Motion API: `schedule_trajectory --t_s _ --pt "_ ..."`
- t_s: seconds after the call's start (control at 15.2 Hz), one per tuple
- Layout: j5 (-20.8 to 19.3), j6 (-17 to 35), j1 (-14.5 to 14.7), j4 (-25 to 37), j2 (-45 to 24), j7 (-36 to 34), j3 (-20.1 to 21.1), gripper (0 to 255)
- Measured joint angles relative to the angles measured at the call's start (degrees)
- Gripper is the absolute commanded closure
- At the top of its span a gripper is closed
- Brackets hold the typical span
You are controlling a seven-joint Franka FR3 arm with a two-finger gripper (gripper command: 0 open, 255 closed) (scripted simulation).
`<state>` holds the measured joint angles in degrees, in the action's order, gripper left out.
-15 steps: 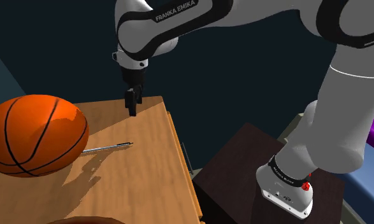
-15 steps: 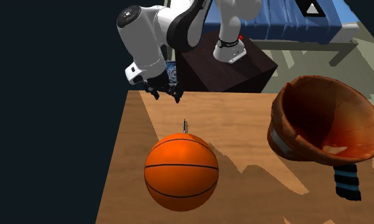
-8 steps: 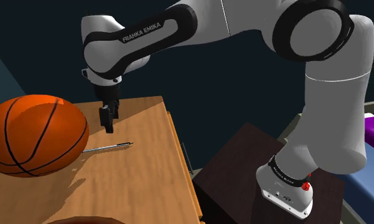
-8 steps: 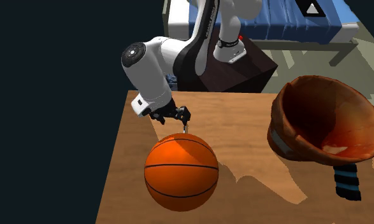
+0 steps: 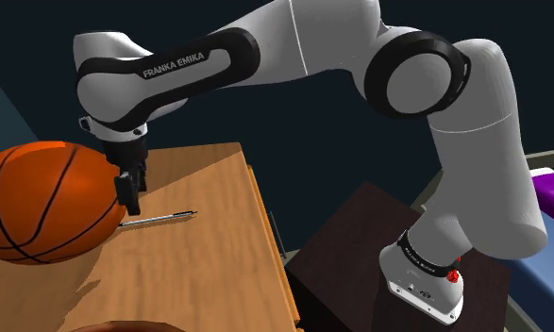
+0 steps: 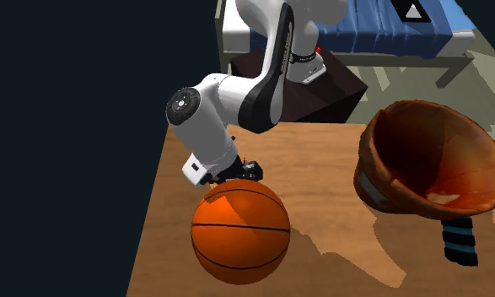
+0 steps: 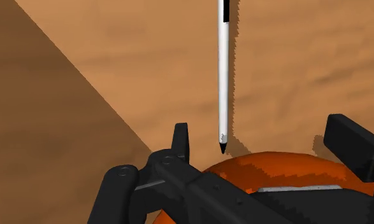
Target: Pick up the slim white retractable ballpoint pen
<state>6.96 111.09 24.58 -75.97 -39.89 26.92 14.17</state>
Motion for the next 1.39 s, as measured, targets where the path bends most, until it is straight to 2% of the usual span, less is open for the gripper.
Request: schedule_trajectory --t_s 0.2,0.26,0.4,0.46,0.92,0.99,1.06,1.12,1.19,1.25,1.39 --pt "0.0 -2.3 0.3 0.2 -0.6 0.5 -0.3 0" --pt "0.2 -2.0 0.0 -1.4 -0.5 0.9 -0.4 0" --pt "0.2 1.5 0.3 -0.8 -0.6 1.0 -0.8 0" --pt "0.2 1.6 0.5 -0.1 -0.8 0.9 -0.9 255" --pt "0.1 -2.3 1.2 0.8 -0.2 0.2 -1.0 255" --pt "0.2 -1.5 1.0 -0.5 -0.5 0.4 -0.9 255" --pt "0.4 2.0 0.8 -2.6 -0.9 0.7 -0.9 255" --pt "0.4 2.7 0.7 -2.6 -0.9 0.7 -1.0 0" --pt "0.4 2.4 0.7 -2.8 -0.8 0.7 -0.9 0" --pt "0.6 4.4 0.3 -6.5 1.5 1.2 -0.9 0" --pt "0.9 12.4 -0.8 -17.4 8.1 2.6 -0.9 0"
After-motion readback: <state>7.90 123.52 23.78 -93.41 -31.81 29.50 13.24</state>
